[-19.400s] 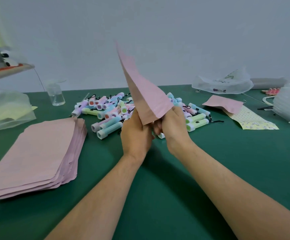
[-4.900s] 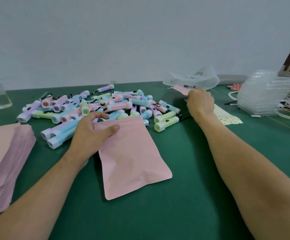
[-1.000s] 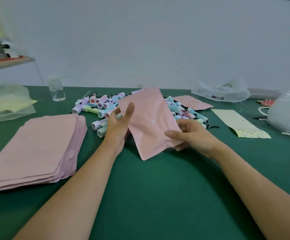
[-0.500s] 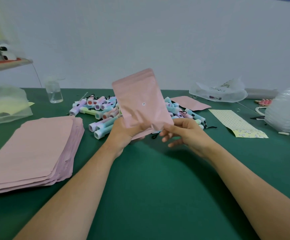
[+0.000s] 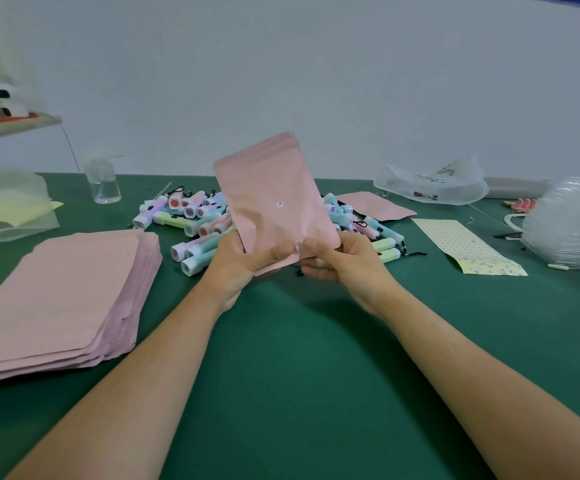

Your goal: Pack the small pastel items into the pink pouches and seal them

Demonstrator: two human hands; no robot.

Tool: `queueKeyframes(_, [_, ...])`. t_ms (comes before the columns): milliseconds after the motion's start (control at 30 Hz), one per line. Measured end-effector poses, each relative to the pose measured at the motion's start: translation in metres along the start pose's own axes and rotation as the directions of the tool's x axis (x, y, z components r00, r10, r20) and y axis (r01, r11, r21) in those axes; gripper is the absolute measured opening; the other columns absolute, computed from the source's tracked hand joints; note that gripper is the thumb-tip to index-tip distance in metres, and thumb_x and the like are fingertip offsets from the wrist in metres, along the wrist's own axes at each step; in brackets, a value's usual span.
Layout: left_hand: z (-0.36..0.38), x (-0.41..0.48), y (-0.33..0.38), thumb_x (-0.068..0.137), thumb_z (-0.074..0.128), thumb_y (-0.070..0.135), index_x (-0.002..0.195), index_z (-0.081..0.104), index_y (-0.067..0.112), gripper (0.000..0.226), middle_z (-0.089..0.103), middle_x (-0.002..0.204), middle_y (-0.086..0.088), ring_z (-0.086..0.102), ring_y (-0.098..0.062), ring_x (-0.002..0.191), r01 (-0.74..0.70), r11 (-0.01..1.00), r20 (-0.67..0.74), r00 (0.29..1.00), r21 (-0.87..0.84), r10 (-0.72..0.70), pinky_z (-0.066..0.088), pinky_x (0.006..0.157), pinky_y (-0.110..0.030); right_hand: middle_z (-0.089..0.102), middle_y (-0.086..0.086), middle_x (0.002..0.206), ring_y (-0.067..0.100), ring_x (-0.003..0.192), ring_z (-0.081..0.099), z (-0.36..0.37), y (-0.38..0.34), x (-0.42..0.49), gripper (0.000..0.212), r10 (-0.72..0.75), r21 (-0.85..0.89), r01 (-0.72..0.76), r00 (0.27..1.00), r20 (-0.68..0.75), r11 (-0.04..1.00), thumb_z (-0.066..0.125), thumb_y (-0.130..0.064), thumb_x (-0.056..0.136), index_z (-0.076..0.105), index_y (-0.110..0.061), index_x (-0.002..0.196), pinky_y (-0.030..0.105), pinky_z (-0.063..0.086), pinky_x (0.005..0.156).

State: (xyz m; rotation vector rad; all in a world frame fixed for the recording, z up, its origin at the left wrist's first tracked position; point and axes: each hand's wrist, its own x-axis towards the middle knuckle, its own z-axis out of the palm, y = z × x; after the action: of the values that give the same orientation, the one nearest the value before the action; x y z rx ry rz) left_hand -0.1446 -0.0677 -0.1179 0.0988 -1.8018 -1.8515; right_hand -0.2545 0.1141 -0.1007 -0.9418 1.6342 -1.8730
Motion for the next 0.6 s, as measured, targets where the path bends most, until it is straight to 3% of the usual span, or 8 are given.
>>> queueKeyframes(100, [0.003,0.0,0.001,0.063,0.098,0.046,0.124,0.069,0.021,0.072,0.079,0.118,-0.005,0.076,-0.024,0.112,0.089,0.994,0.016,0.996,-0.07,-0.088,0.063,0.085,-0.03,0.078,0.019,0.097,0.027,0.088,0.076,-0.008,-0.005,0.008,0.02,-0.063,0.023,0.066,0.99,-0.122,0.998,0.073,-0.019,0.096,0.076,0.001,0.096,0.03,0.062,0.079])
queueKeyframes(200, [0.004,0.001,0.001,0.078,0.089,0.042,0.135,0.062,0.02,0.066,0.08,0.116,-0.003,0.078,-0.027,0.103,0.162,0.985,0.047,0.986,-0.052,-0.16,0.063,0.076,-0.024,0.078,0.018,0.091,0.026,0.079,0.077,-0.042,-0.025,0.025,0.015,-0.11,0.025,0.126,0.933,-0.342,0.992,0.075,-0.014,0.094,0.074,0.001,0.095,0.027,0.061,0.072])
queueKeyframes(300, [0.011,0.001,0.0,0.083,0.085,0.042,0.132,0.065,0.017,0.058,0.081,0.109,-0.002,0.08,-0.028,0.092,0.169,0.985,0.056,0.984,0.038,-0.171,0.063,0.071,-0.025,0.079,0.012,0.086,0.022,0.07,0.076,-0.093,-0.042,0.045,0.014,-0.185,-0.119,0.142,0.789,-0.586,0.983,0.076,-0.012,0.092,0.073,-0.001,0.099,0.026,0.06,0.064])
queueKeyframes(400, [0.014,0.002,-0.003,0.081,0.084,0.05,0.123,0.069,0.019,0.055,0.082,0.105,-0.001,0.08,-0.026,0.087,0.177,0.977,0.077,0.979,0.117,-0.186,0.062,0.071,-0.023,0.078,0.009,0.089,0.01,0.059,0.074,-0.139,-0.041,0.069,0.004,-0.247,-0.28,0.043,0.612,-0.751,0.959,0.072,-0.01,0.091,0.069,-0.012,0.092,0.02,0.054,0.05])
queueKeyframes(467, [0.013,0.004,-0.002,0.079,0.083,0.053,0.121,0.07,0.021,0.054,0.082,0.104,0.001,0.08,-0.024,0.084,0.188,0.972,0.084,0.976,0.139,-0.201,0.06,0.069,-0.02,0.076,0.008,0.094,0.007,0.056,0.071,-0.159,-0.035,0.088,0.008,-0.213,-0.294,-0.059,0.554,-0.805,0.954,0.07,-0.011,0.093,0.064,-0.015,0.09,0.016,0.052,0.046])
queueKeyframes(533, [0.012,0.005,-0.001,0.079,0.082,0.054,0.12,0.071,0.022,0.054,0.082,0.104,0.001,0.08,-0.022,0.081,0.196,0.969,0.093,0.973,0.151,-0.211,0.059,0.068,-0.019,0.074,0.012,0.104,0.016,0.063,0.071,-0.172,-0.029,0.105,0.006,-0.129,-0.23,-0.124,0.54,-0.832,0.965,0.068,-0.009,0.094,0.065,-0.011,0.099,0.023,0.058,0.055])
queueKeyframes(600, [0.01,0.006,-0.003,0.082,0.082,0.052,0.119,0.072,0.023,0.049,0.082,0.104,0.001,0.08,-0.022,0.08,0.199,0.968,0.087,0.973,0.153,-0.214,0.059,0.067,-0.02,0.072,0.015,0.106,0.016,0.058,0.069,-0.179,-0.025,0.119,0.011,-0.041,-0.127,-0.122,0.544,-0.838,0.984,0.066,-0.006,0.094,0.064,-0.004,0.105,0.031,0.059,0.059])
